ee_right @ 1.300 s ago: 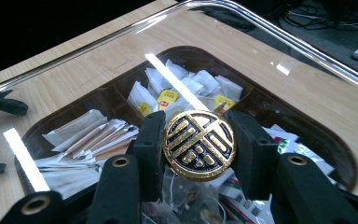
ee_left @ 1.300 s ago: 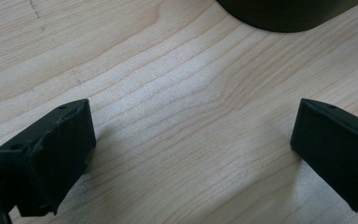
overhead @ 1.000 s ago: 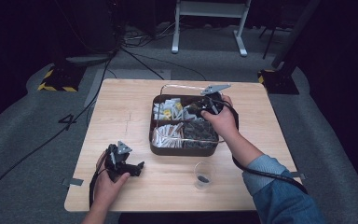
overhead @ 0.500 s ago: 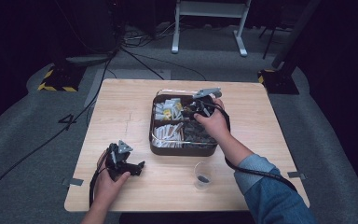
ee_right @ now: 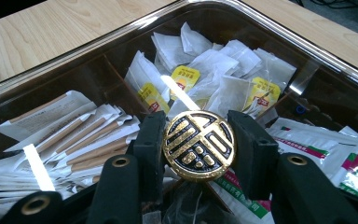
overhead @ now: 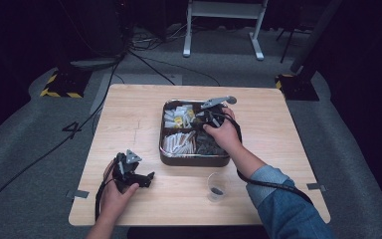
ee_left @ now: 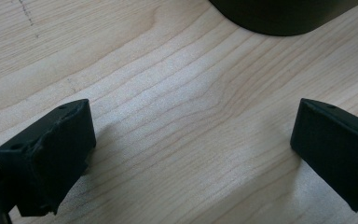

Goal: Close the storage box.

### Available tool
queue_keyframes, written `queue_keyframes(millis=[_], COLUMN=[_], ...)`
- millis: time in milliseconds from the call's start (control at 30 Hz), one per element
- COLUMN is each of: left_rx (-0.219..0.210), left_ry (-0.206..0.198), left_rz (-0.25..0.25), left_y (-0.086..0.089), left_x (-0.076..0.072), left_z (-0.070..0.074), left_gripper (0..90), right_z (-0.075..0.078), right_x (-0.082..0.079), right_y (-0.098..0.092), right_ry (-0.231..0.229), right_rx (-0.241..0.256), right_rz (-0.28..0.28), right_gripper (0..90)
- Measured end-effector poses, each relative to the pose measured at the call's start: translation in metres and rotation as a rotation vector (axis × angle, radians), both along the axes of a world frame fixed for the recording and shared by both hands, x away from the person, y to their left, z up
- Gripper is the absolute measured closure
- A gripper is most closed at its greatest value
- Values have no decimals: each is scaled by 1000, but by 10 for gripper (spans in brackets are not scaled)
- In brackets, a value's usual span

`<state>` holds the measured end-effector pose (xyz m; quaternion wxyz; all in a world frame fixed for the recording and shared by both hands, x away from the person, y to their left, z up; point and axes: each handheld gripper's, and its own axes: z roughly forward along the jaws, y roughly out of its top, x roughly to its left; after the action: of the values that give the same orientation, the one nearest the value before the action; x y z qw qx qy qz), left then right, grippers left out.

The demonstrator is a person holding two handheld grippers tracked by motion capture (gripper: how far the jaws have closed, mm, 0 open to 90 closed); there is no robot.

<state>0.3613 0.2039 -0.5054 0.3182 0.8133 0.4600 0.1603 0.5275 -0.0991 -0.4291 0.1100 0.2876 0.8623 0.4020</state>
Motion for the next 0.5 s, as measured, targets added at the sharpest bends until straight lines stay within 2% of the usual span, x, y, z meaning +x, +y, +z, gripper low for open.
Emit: queue_keyframes(millis=[500], left_rx=[3], left_ry=[-1], left_rz=[-6], left_y=[0], left_x=[1], left_z=[0], left_gripper=[3], right_z=[-8], right_x=[1], right_y=[3], right_ry=[4], right_rx=[-17], right_rz=[4], right_gripper=[590])
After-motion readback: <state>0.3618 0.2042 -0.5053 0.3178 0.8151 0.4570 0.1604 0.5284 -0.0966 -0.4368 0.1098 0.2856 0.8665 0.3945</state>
